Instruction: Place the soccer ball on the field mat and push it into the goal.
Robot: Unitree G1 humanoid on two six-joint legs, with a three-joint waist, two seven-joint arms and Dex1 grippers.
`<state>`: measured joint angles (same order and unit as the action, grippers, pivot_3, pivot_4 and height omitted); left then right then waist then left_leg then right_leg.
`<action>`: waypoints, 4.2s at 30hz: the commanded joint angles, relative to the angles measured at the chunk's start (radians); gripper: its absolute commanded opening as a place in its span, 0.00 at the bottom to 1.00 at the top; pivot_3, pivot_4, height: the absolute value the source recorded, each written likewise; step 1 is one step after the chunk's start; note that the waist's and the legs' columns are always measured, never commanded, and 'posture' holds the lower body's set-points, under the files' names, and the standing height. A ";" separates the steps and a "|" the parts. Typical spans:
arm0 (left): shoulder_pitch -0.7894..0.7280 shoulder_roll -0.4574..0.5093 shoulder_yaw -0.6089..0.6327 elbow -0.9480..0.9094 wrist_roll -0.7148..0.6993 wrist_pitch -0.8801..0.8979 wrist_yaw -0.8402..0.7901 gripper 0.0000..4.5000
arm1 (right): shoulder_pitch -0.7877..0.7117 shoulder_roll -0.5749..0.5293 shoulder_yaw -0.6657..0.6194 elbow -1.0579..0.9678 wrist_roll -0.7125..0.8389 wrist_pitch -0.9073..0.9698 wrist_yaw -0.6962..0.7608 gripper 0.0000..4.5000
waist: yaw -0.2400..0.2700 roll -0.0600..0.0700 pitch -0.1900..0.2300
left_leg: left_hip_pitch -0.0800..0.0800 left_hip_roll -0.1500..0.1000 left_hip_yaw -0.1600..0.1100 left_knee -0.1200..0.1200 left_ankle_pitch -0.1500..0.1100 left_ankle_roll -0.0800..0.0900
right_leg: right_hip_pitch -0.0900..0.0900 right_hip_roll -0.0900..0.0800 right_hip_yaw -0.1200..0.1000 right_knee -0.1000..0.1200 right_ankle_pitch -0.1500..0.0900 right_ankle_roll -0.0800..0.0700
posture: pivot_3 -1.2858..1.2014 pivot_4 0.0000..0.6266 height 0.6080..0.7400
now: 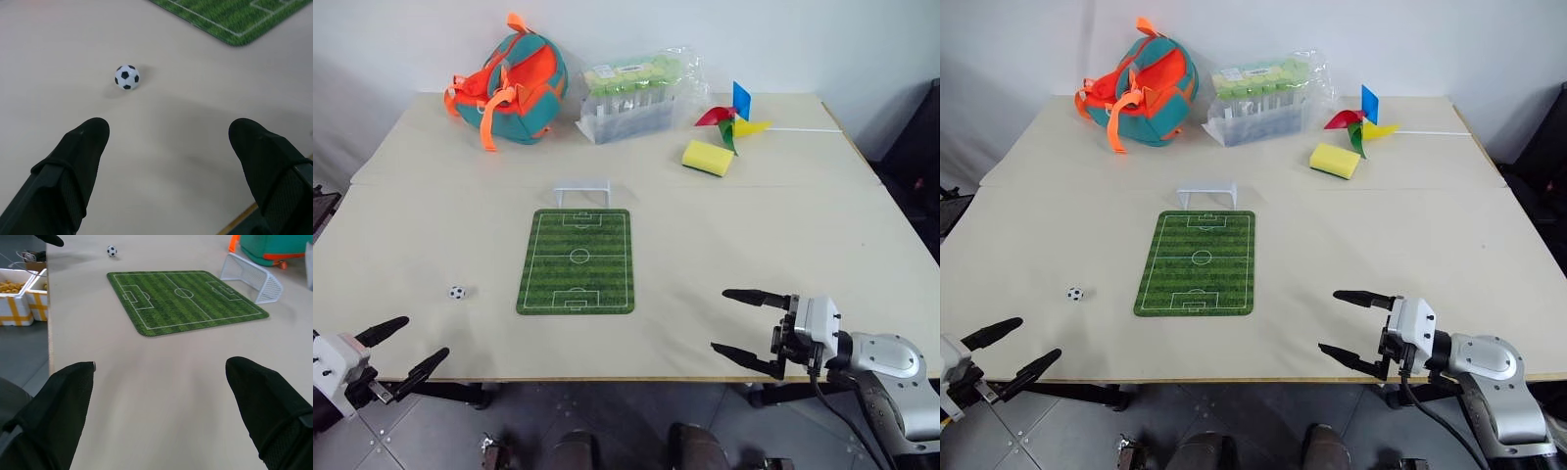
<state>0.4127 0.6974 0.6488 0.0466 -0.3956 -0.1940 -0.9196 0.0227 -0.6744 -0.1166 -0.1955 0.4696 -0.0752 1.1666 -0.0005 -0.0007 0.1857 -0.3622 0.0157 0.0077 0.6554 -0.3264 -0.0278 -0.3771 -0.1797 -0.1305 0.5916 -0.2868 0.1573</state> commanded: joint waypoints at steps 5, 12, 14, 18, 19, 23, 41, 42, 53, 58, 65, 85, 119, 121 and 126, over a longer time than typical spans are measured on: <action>0.073 -0.058 0.092 -0.028 -0.123 0.067 0.012 0.99 | -0.068 0.063 0.044 -0.050 0.105 0.013 0.046 1.00 | -0.004 0.000 0.000 | 0.000 0.001 0.000 0.000 -0.001 0.000 | 0.000 0.001 0.000 0.000 0.000 0.000 | 0.52 0.24 1.00; 0.101 -0.158 0.146 0.073 -0.143 0.030 0.045 0.99 | -0.160 0.215 0.051 -0.061 0.197 -0.015 0.037 1.00 | 0.002 -0.001 0.000 | 0.002 0.002 0.002 0.001 -0.003 0.000 | 0.000 0.001 0.002 0.000 0.000 0.000 | 0.52 0.24 1.00; 0.092 -0.180 0.151 0.075 -0.158 0.032 0.064 0.99 | -0.167 0.234 0.060 -0.061 0.190 -0.022 0.038 1.00 | 0.005 -0.002 -0.001 | 0.001 0.002 0.002 0.003 -0.004 0.001 | 0.001 0.001 0.002 0.001 0.000 0.000 | 0.52 0.24 1.00; 0.033 -0.206 0.112 -0.021 -0.164 0.059 0.129 0.99 | -0.169 0.242 0.071 -0.053 0.170 -0.035 0.045 1.00 | 0.014 -0.002 -0.001 | 0.000 0.002 0.002 0.007 -0.007 0.002 | 0.001 0.001 0.002 0.002 0.000 0.000 | 0.52 0.24 1.00; 0.006 -0.204 0.097 -0.041 -0.170 0.083 0.145 0.99 | -0.171 0.242 0.072 -0.045 0.162 -0.040 0.047 1.00 | 0.017 -0.003 -0.001 | 0.000 0.002 0.002 0.008 -0.007 0.002 | 0.001 0.001 0.002 0.002 0.000 0.000 | 0.52 0.24 1.00; -0.143 -0.174 0.008 -0.085 -0.150 0.169 0.210 0.99 | -0.178 0.239 0.070 -0.014 0.139 -0.061 0.059 1.00 | 0.024 -0.003 -0.002 | 0.000 0.002 0.002 0.010 -0.007 0.002 | 0.001 0.002 0.004 0.003 0.000 0.000 | 0.52 0.24 1.00; -0.391 -0.087 -0.169 0.141 -0.014 0.265 0.239 0.67 | -0.118 0.250 0.063 -0.033 0.102 -0.105 0.000 1.00 | 0.003 -0.003 -0.002 | 0.003 0.004 0.006 0.009 -0.009 0.001 | 0.001 0.006 0.008 0.003 0.000 0.000 | 0.52 0.24 1.00; -0.397 -0.088 -0.172 0.144 -0.010 0.263 0.240 0.61 | -0.115 0.250 0.063 -0.034 0.102 -0.104 -0.004 1.00 | 0.003 -0.003 -0.002 | 0.003 0.004 0.006 0.009 -0.009 0.001 | 0.001 0.006 0.008 0.003 0.000 0.000 | 0.52 0.24 1.00; -0.389 -0.080 -0.172 0.160 -0.023 0.253 0.183 0.40 | -0.102 0.242 0.064 -0.024 0.102 -0.109 -0.008 1.00 | -0.001 -0.003 -0.002 | 0.004 0.005 0.008 0.009 -0.009 0.001 | 0.001 0.007 0.009 0.003 0.000 0.000 | 0.52 0.24 1.00; -0.397 -0.067 -0.167 0.180 -0.012 0.228 0.178 0.20 | -0.101 0.243 0.063 -0.020 0.100 -0.109 -0.013 1.00 | 0.000 -0.003 -0.002 | 0.004 0.005 0.008 0.009 -0.010 0.001 | 0.001 0.007 0.009 0.003 0.000 0.000 | 0.52 0.24 1.00; -0.447 -0.031 -0.181 0.052 -0.136 0.238 0.013 0.19 | -0.098 0.222 0.034 -0.022 0.091 -0.119 -0.025 1.00 | 0.003 -0.003 -0.002 | 0.004 0.006 0.008 0.009 -0.010 0.001 | 0.000 0.007 0.009 0.003 0.000 0.000 | 0.52 0.24 1.00; -0.929 -0.049 -0.743 0.364 0.179 0.003 -0.364 0.19 | 0.052 0.067 -0.095 -0.055 0.148 -0.101 0.059 1.00 | 0.024 -0.001 -0.001 | 0.004 0.008 0.014 0.009 -0.010 0.001 | 0.000 0.011 0.013 0.000 0.001 0.001 | 0.52 0.24 1.00; -0.772 -0.009 -0.539 0.215 -0.007 0.005 -0.381 0.75 | 0.017 0.070 -0.050 -0.125 0.158 -0.035 -0.009 1.00 | 0.021 -0.001 -0.001 | 0.004 0.010 0.014 0.011 -0.011 0.001 | 0.000 0.012 0.014 0.001 0.001 0.001 | 0.52 0.24 1.00; -0.694 0.035 -0.471 0.145 -0.057 0.052 -0.375 0.75 | 0.011 0.073 -0.050 -0.117 0.165 -0.038 0.001 1.00 | 0.021 -0.001 -0.001 | 0.004 0.011 0.014 0.011 -0.011 0.001 | 0.000 0.012 0.014 0.001 0.001 0.001 | 0.52 0.24 1.00; -0.514 0.087 -0.364 0.011 -0.146 0.150 -0.372 0.62 | -0.013 0.081 -0.043 -0.082 0.167 -0.052 0.036 1.00 | 0.022 -0.001 -0.001 | 0.005 0.011 0.015 0.011 -0.013 0.001 | 0.000 0.013 0.015 0.001 0.001 0.001 | 0.52 0.24 1.00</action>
<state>-0.1314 0.7722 0.2561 0.1101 -0.5059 -0.0625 -1.2900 0.0170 -0.6000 -0.1538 -0.2754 0.6176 -0.1090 1.1903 0.0213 -0.0014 0.1845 -0.3574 0.0271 0.0225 0.6669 -0.3394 -0.0269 -0.3772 -0.1669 -0.1160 0.5922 -0.2857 0.1579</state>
